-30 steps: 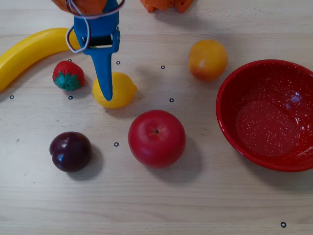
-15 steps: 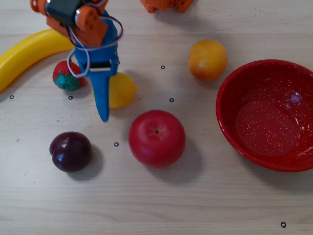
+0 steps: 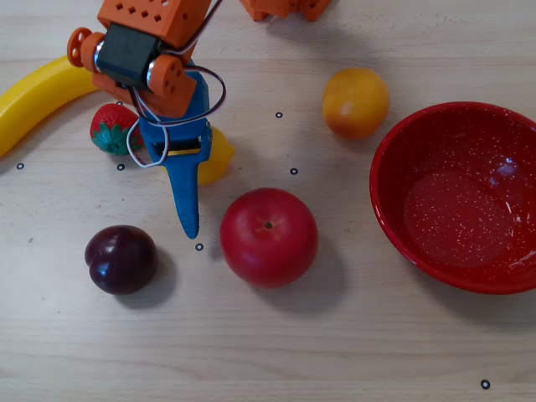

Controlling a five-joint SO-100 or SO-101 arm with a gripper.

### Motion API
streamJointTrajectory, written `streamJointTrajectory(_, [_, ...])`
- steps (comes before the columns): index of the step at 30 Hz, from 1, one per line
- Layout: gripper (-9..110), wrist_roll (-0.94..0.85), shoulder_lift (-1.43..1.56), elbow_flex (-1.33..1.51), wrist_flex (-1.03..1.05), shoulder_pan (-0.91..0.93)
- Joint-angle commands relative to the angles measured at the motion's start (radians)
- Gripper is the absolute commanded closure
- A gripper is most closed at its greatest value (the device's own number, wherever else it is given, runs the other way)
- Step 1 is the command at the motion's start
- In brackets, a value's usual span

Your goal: Put the lemon in the red bowl.

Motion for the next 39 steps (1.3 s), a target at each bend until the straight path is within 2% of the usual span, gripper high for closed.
streamJointTrajectory(1, [32,0.026,0.048,-0.091,-0.009,0.020])
streamJointTrajectory(27, [32,0.025,-0.012,-0.107,-0.058,0.025])
streamJointTrajectory(39, [38,0.031,0.002,-0.107,-0.046,0.015])
